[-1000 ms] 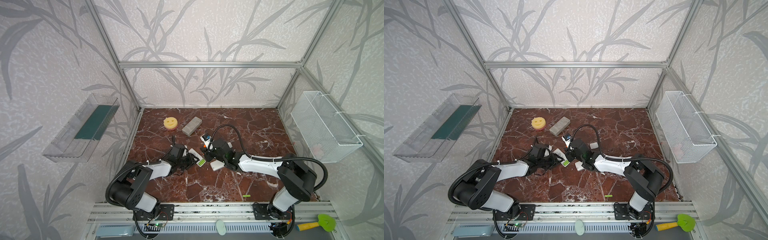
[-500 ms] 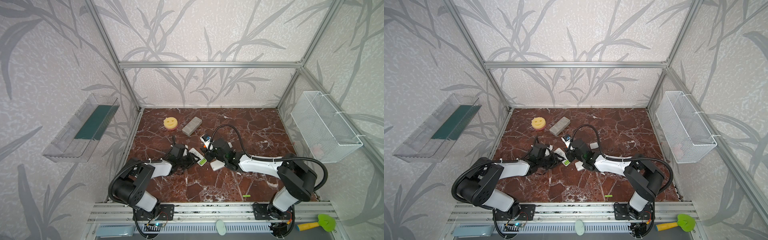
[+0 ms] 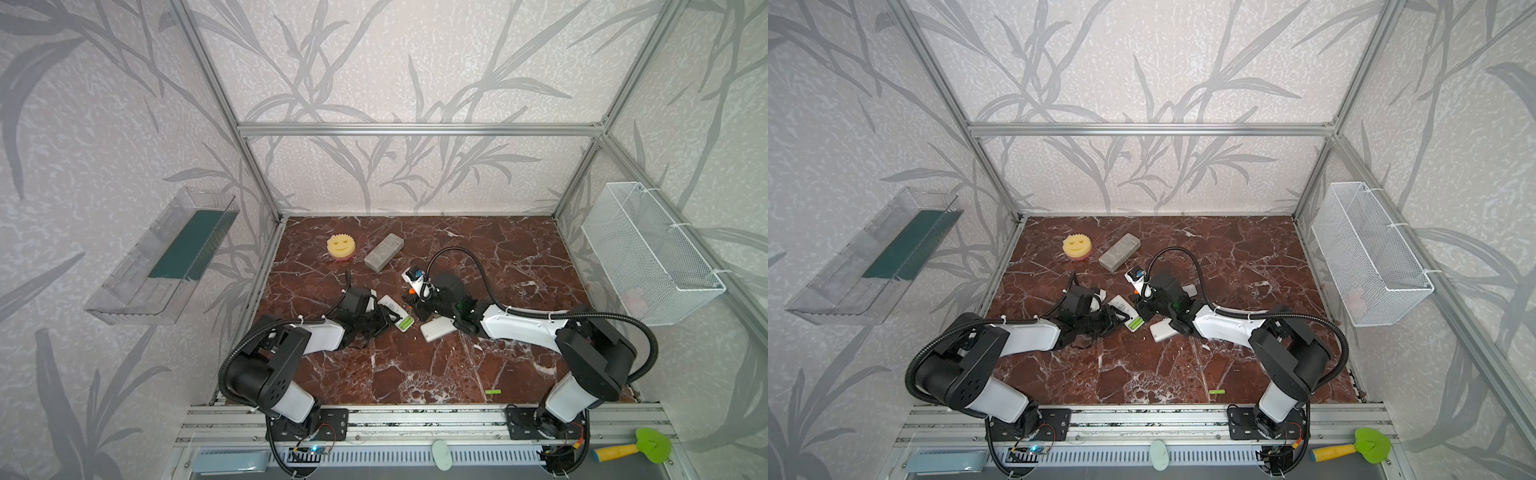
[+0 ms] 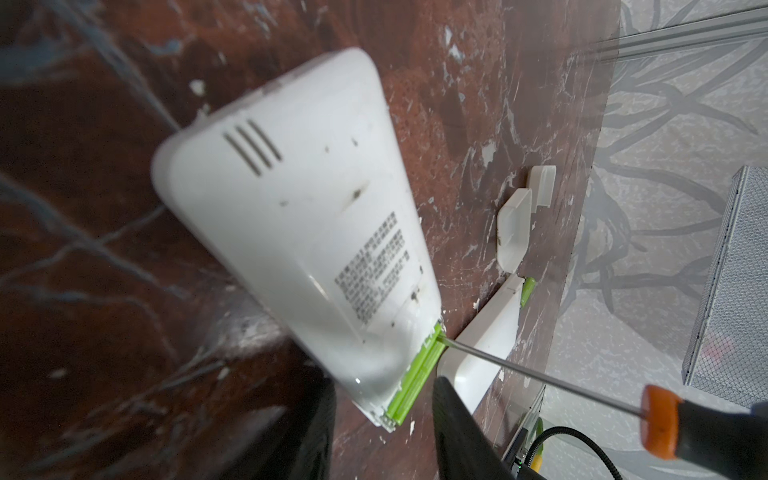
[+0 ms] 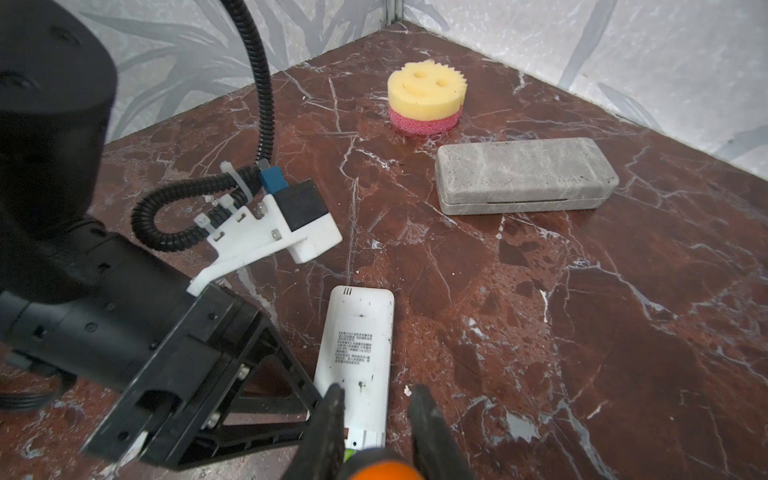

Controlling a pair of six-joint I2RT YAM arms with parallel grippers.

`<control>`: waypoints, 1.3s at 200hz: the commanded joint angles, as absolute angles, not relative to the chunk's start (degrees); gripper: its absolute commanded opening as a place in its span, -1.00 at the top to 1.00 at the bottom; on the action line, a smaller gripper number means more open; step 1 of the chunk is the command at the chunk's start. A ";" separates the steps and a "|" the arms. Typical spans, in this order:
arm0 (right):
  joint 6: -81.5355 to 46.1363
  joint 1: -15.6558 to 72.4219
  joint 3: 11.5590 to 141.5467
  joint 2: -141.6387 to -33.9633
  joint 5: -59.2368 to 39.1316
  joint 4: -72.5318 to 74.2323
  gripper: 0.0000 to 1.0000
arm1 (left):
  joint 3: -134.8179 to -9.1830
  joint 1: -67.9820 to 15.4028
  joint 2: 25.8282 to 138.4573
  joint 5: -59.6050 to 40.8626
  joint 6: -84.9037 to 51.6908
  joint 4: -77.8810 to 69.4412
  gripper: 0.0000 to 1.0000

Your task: Unload the batteries from the remote control

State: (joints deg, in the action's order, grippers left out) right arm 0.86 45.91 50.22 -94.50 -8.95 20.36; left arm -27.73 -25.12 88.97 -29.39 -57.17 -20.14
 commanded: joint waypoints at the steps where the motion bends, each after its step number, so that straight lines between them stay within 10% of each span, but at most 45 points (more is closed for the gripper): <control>1: 4.83 44.42 51.71 -95.84 -18.33 15.55 1.00 | -27.92 -24.62 91.78 -28.64 -56.76 -15.73 0.16; 260: 7.88 42.98 47.12 -101.05 -27.22 20.92 1.00 | -26.55 -27.40 96.20 -31.20 -59.24 -20.54 0.22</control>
